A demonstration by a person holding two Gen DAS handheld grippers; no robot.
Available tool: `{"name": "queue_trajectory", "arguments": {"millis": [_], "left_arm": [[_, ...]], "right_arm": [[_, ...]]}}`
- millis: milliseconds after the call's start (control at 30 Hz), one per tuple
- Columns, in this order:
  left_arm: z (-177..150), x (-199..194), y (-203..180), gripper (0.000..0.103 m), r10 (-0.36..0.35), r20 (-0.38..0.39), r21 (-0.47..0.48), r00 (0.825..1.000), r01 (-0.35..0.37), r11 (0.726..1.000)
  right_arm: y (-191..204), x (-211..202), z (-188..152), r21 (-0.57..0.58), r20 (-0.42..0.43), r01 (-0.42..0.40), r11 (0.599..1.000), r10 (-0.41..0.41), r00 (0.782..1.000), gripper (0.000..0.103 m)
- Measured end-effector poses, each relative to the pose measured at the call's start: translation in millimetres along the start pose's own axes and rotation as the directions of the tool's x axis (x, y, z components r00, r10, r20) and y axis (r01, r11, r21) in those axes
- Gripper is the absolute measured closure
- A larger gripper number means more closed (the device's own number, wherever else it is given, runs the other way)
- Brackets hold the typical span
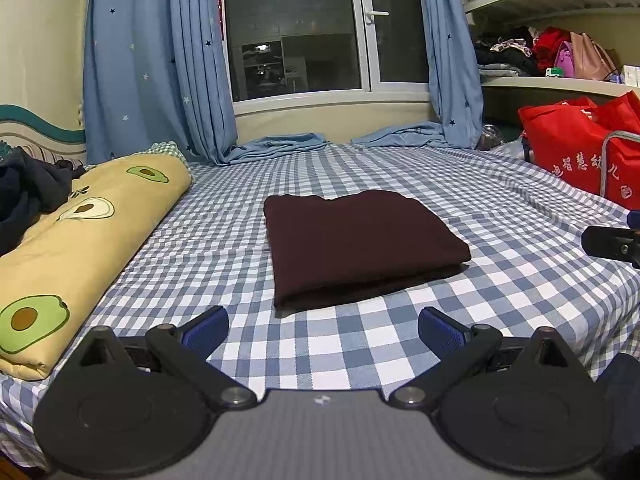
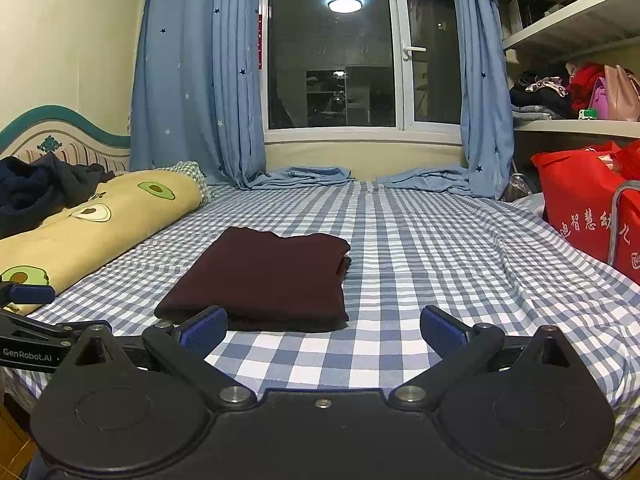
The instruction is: Fold small clothes
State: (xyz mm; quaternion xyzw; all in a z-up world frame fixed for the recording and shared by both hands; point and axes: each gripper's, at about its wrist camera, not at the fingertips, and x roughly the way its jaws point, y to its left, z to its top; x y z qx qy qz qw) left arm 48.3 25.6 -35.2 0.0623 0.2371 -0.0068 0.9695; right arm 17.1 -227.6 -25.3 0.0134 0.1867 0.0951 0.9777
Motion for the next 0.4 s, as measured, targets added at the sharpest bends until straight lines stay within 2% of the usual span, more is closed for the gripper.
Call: {"name": "queue_trajectory", "arguments": {"millis": [133,300,400], "left_arm": [[-0.7,1.1,0.3,0.000,-0.010,-0.010,0.001,1.000,0.010,1.000],[-1.3,-2.0,4.5,0.000,-0.042,0.015,-0.030,0.999,0.043,0.999],[-0.5,-3.0,5.2,0.000,-0.022,0.017,-0.025,1.000,0.022,0.999]], "right_arm": [[0.4,-0.2,0.0,0.002,0.000,-0.001,1.000,0.001,1.000,0.001],[-0.1,-0.1,-0.6,-0.002,0.001,0.003,1.000,-0.003,1.000,0.001],[-1.4,0.0,-0.7,-0.001,0.002,0.000,1.000,0.000,1.000,0.001]]}}
